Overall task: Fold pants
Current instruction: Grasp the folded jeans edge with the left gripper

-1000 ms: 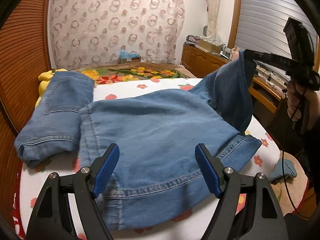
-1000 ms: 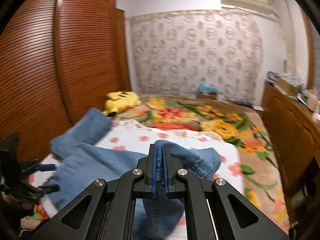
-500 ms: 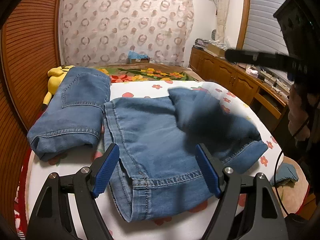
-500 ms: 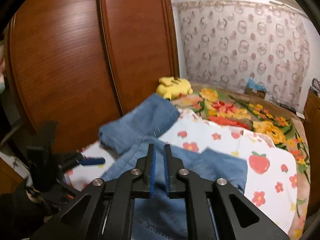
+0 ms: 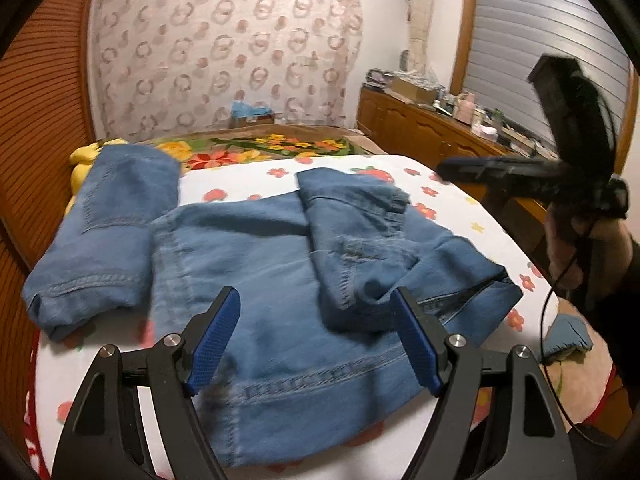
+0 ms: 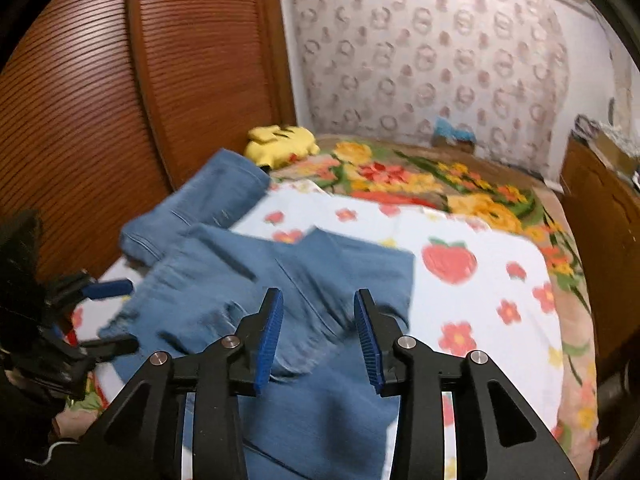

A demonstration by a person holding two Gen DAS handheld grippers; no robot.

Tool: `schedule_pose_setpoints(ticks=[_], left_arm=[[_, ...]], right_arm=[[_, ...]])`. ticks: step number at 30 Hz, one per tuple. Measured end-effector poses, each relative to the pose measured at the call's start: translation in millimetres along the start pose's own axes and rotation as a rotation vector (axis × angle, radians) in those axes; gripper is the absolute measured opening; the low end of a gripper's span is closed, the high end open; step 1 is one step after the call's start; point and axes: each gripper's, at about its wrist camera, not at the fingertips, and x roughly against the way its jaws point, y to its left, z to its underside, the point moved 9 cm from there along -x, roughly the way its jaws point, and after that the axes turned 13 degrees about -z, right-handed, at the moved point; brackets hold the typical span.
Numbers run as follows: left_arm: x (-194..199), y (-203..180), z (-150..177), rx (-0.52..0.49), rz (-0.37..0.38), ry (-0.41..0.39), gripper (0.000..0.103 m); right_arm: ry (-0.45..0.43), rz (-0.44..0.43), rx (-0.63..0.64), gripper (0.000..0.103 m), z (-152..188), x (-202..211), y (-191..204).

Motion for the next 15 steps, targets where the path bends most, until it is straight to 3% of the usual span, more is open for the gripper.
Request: schedule_pose_setpoints(ticks=[4,7,15], left_arm=[[-12,-16,-12,-0.041,0.035,0.015,0.064],[-21,-24,-19,-0.068,0.041,0.028,0.056],[-60,-33,-11,-0.104,0.03,0.14,0.055]], right_arm=[[0.033,-0.005,-0.031,0.038,16,-9,-6],[0.06,-0.005,-0.039,0.038,19,-28,21],[0.109,0.072,-0.004,0.039,45,-40,31]])
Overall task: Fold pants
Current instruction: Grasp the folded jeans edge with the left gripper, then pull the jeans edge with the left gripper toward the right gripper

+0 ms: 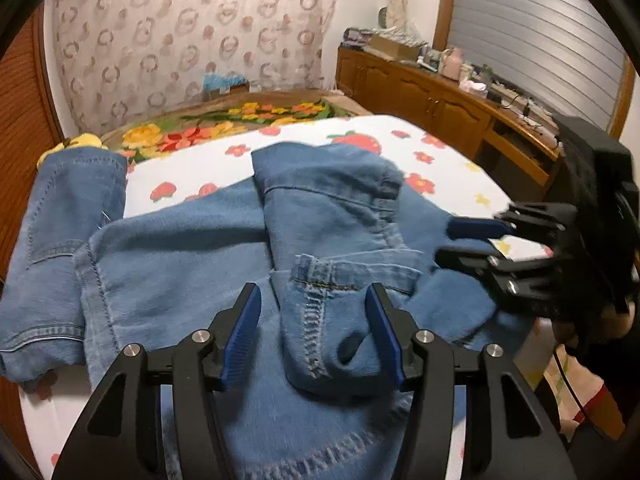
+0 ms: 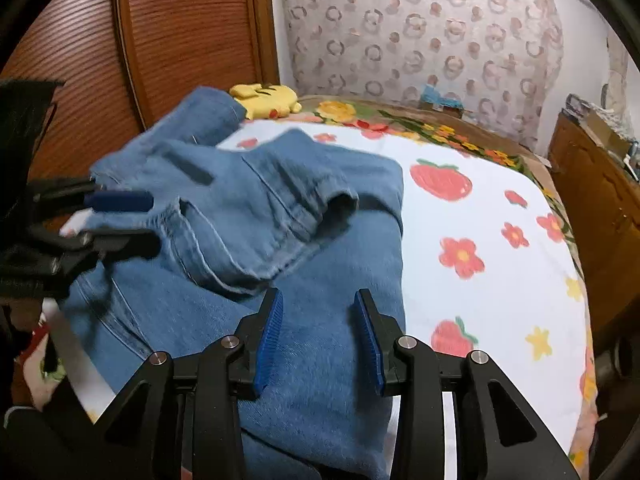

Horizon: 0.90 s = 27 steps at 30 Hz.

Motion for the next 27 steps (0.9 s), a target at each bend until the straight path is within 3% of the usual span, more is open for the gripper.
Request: schedule_pose_setpoints(ticks=[3,7,9,13,19,24,27], left_arm=[[-10,-2,4,0.018,0.039,0.035,0.054],[-7,-13,7,-0.012,0.049,0.021,0.023],[1,-16,7,-0.028,0.036,-0.007,0.015],[28,-14,5,0.002,0.035,-0.073,0.012],[88,19,10,0.127,0.006,-0.204,0.007],[98,42,35,0.173,-0.019,-0.181,0.007],[89,45,54,0.183,-0.02,-0.129,0.007]], right_arm=[[-0.002,-0.004,-0.016,0.04,4,-4,0],[-0.033,-0.027,-0.046,0.04,7,2,1],[-0.049,-0.031,-0.051,0.04,6,1,-1],[-0.071,-0.016,-0.054,0.041,10,1,-7],[-0.066,-0.014,-0.067,0.041,22,3,-19],[-0.073,-0.02,-0.066,0.041,20,4,-16],[-0.073,-0.027,-0.063,0.041,21,4,-15]])
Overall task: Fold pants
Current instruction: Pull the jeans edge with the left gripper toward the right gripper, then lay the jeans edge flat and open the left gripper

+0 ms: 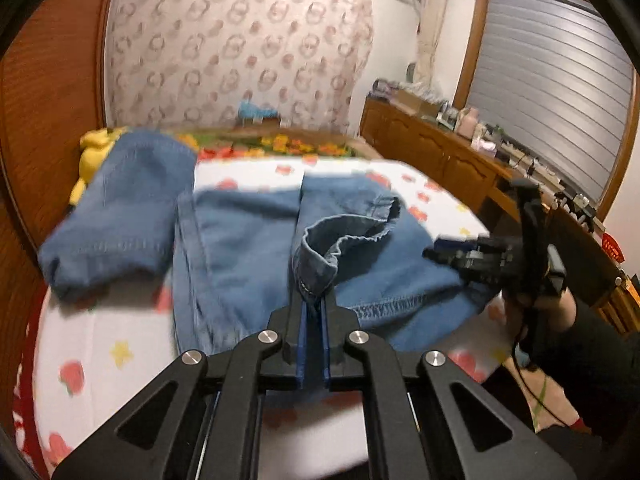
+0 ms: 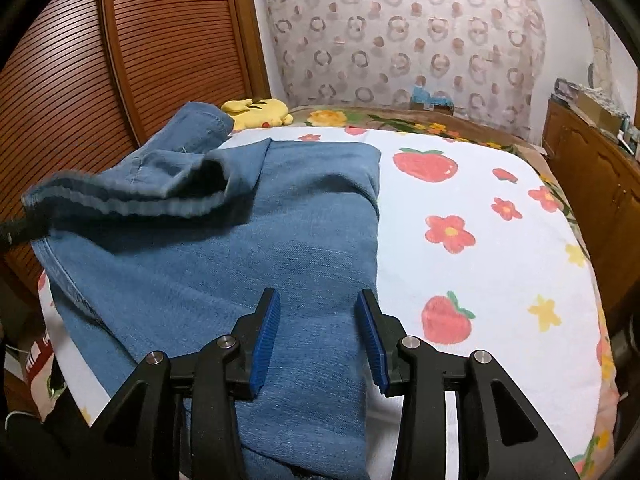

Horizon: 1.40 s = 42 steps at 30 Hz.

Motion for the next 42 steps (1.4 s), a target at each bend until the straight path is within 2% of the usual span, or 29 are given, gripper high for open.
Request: schedule_pose_setpoints(ticks=[4,8,12,13,16,19,24,29,32,35,36,38,42], left_arm=[[-6,-4,17,-0.012,-0.01,0.043,0.007],[2,-5,12,-0.02,-0.042,0.035,0.017],[11,-6,-6,-0.038,-0.066,-0.006,0.046],[12,-12,-14,-0.047,-0.057,-0.02,0.048],[9,-28,-31,-0.079,-0.043,-0.044,0.048],[0,-54,-47,-0.124,0.011,-0.052,0.048],[-40,-102,-61,-0.189,0.096,0.025,0.048],[-84,-117,-56,-0.234,0.052,0.105,0.048],[-113,-115,-44,-0.268,-0.013,0.172,0.045],[-125,-108,-38,-0.278,-0.057,0.191,0.026],[-125,-107,-36,-0.278,-0.055,0.189,0.015],[-114,-102,-40,-0.267,-0.041,0.16,0.007],[-87,-72,-64,-0.23,-0.085,0.08,0.005]], right_arm=[[0.004,0.009,0.008,0.042,2,-2,-1],[0.002,0.01,0.006,0.042,2,-2,0],[-0.002,0.014,0.007,0.042,3,-3,1],[-0.002,0.015,0.009,0.042,4,-3,2],[0.0,0.018,0.012,0.042,6,-4,3],[-0.001,0.011,0.004,0.042,6,-5,4],[-0.008,0.002,-0.007,0.042,6,-5,4],[-0.016,0.001,-0.011,0.042,7,-5,4],[-0.019,-0.001,-0.012,0.042,7,-5,3],[-0.023,0.0,-0.014,0.042,7,-4,3],[-0.026,0.0,-0.014,0.042,7,-4,3],[-0.03,-0.001,-0.016,0.042,7,-4,3],[-0.03,-0.002,-0.018,0.042,7,-5,3]])
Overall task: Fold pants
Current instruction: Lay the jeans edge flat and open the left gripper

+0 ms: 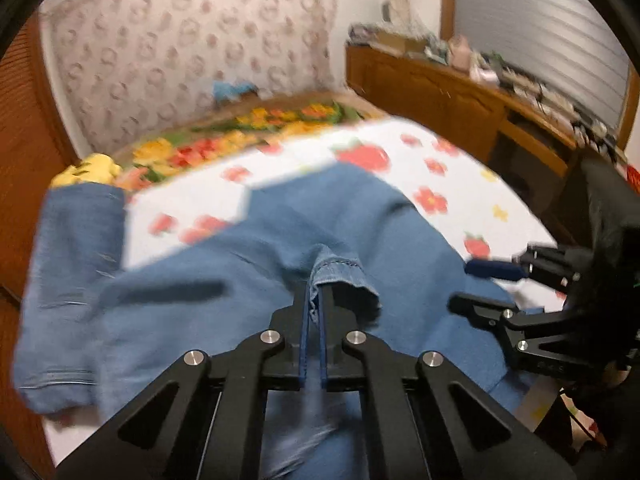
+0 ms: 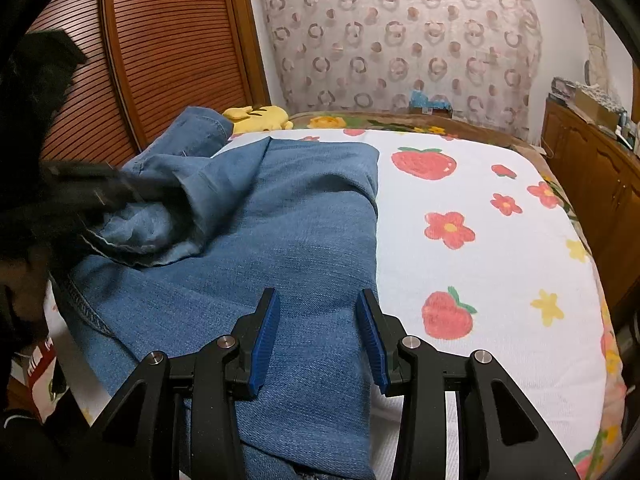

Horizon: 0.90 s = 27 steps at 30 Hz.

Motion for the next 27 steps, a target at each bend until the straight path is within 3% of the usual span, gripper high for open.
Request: schedule_pose_setpoints(ticks=[8,14,19,22,26,27], left_arm=[[9,115,-10,0.13,-0.132,-0.019,0.005],[-9,155,10,0.163,-0.203,0.043,0.005],[-9,164,37,0.205,-0.2,0.075,0.034],[-1,153,43,0.223,-0.162,0.052,0.045],[16,122,44,0.202,-0.106,0.005,0.051],[18,114,45,0.188,-0.099,0.002,0.059]], right_arm=[[0.002,0.0,-0.002,0.042,0,-1,-1],[0.005,0.003,-0.001,0.042,1,-2,-1],[0.006,0.001,-0.003,0.042,1,-3,-2],[0.004,0.005,-0.001,0.042,2,-3,-2],[0.004,0.012,0.003,0.042,2,0,-2],[0.008,0.008,0.003,0.042,3,0,-2]])
